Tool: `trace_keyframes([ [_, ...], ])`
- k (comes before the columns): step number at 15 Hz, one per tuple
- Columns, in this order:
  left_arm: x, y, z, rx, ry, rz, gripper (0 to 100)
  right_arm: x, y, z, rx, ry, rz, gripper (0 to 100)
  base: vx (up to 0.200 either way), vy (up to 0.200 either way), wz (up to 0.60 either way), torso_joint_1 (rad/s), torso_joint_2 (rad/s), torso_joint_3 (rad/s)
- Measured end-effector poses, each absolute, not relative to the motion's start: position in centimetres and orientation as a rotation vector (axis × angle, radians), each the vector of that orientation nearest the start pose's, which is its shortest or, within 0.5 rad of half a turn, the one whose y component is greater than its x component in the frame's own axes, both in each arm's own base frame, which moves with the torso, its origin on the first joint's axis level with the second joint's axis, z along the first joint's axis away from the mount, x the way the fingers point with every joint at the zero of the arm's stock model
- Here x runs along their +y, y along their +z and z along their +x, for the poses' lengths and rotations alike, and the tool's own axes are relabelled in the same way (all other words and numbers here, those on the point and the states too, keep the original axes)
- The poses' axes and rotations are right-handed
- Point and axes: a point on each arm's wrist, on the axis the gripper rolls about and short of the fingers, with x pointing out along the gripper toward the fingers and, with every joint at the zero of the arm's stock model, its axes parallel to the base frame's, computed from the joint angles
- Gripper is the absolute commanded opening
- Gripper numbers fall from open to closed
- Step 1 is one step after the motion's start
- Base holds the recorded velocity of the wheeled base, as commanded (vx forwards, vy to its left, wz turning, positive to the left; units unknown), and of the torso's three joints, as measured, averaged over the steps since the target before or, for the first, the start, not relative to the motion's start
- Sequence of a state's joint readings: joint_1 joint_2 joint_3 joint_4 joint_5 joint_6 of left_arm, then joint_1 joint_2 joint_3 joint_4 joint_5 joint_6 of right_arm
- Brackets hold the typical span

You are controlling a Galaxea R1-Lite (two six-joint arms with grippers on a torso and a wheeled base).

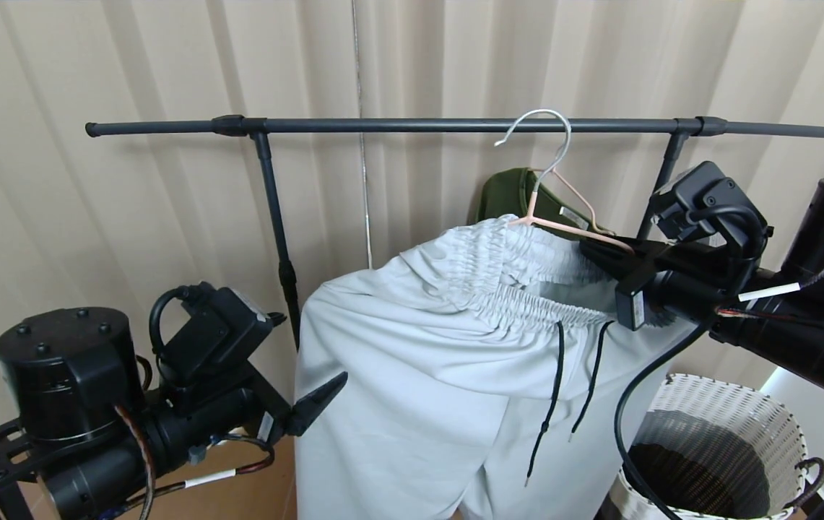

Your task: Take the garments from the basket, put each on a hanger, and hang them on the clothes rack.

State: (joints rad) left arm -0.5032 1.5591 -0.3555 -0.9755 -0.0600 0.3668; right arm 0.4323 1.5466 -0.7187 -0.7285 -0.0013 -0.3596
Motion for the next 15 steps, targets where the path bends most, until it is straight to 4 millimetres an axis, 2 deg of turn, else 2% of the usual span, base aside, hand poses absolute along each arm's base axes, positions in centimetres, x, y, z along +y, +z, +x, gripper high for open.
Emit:
trace_keyframes([
  [3, -10.2, 12.6, 19.8, 0.155, -0.567, 0.407, 100, 11.1, 21.7, 24.0, 0.002, 0.443, -0.371, 0, 0.000, 0.000, 0.00, 0.000, 0.00, 0.000],
  [4, -10.0, 12.3, 20.2, 0.155, -0.552, 0.404, 0, 11.0, 21.8, 23.8, -0.002, 0.445, -0.369, 0, 0.000, 0.000, 0.00, 0.000, 0.00, 0.000],
  [8, -10.4, 11.3, 21.7, 0.101, -0.532, 0.396, 0, 11.0, 22.2, 23.4, -0.015, 0.448, -0.367, 0, 0.000, 0.000, 0.00, 0.000, 0.00, 0.000],
  [11, -10.8, 10.2, 22.0, 0.096, -0.537, 0.403, 0, 10.9, 22.2, 23.4, -0.017, 0.443, -0.366, 0, 0.000, 0.000, 0.00, 0.000, 0.00, 0.000],
  [13, -10.1, 9.3, 21.8, 0.137, -0.521, 0.414, 0, 10.8, 22.3, 23.5, -0.016, 0.434, -0.362, 0, 0.000, 0.000, 0.00, 0.000, 0.00, 0.000],
  [15, -8.6, 8.7, 21.8, 0.169, -0.471, 0.432, 0, 10.4, 22.4, 23.7, -0.015, 0.416, -0.359, 0, 0.000, 0.000, 0.00, 0.000, 0.00, 0.000],
])
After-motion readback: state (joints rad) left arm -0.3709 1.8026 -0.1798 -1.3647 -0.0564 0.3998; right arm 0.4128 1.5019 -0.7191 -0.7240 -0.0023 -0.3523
